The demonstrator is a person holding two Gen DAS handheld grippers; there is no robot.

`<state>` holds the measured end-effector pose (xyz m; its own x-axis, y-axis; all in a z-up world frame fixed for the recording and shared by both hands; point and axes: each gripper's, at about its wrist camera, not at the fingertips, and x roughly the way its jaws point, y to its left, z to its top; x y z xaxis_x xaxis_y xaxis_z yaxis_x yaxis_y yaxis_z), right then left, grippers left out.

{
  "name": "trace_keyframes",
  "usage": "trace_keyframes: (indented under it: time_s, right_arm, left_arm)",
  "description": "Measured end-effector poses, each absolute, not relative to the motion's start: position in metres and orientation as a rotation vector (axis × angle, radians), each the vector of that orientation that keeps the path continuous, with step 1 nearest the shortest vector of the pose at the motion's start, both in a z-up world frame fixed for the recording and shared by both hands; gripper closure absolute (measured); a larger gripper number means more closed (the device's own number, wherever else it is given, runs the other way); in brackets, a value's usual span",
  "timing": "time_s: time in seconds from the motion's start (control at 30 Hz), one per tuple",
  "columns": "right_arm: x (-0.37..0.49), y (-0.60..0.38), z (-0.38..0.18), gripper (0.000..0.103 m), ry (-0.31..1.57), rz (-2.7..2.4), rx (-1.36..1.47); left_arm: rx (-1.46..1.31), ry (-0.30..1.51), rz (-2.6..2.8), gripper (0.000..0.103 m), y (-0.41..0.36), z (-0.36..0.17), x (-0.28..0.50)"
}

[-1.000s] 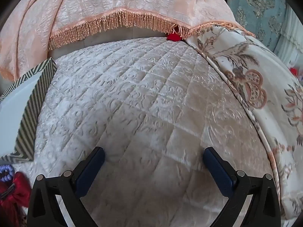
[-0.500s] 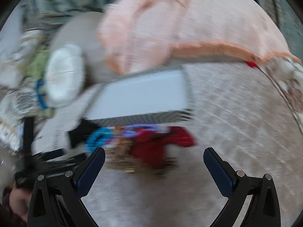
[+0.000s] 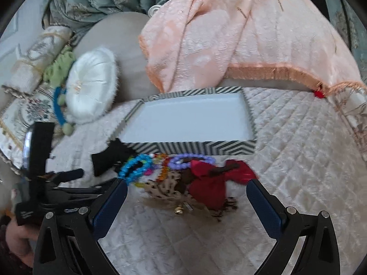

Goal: Organize jewelry

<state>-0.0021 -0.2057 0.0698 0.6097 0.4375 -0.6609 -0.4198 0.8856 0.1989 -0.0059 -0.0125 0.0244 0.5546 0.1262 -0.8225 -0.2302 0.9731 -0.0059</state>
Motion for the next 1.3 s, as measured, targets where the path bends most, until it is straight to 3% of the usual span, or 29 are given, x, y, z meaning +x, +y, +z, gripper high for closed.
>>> trace_keyframes:
  time_s: [0.53,0.87,1.3]
  right_arm:
    - [-0.006,-0.198,0.073,0.000,0.730,0.407,-0.113]
    - [-0.003,-0.201,0.071,0.000,0.741,0.387,-0.083]
    - [-0.004,-0.202,0.072,0.000,0.734,0.377,-0.081]
  left_arm:
    - [-0.103,0.939,0.231,0.001,-0.014,0.026,-0.008]
    - [-0.067,0.787,0.283,0.000,-0.011,0.049,-0.019]
    - [-0.078,0.777,0.265,0.000,-0.012,0.051,-0.020]
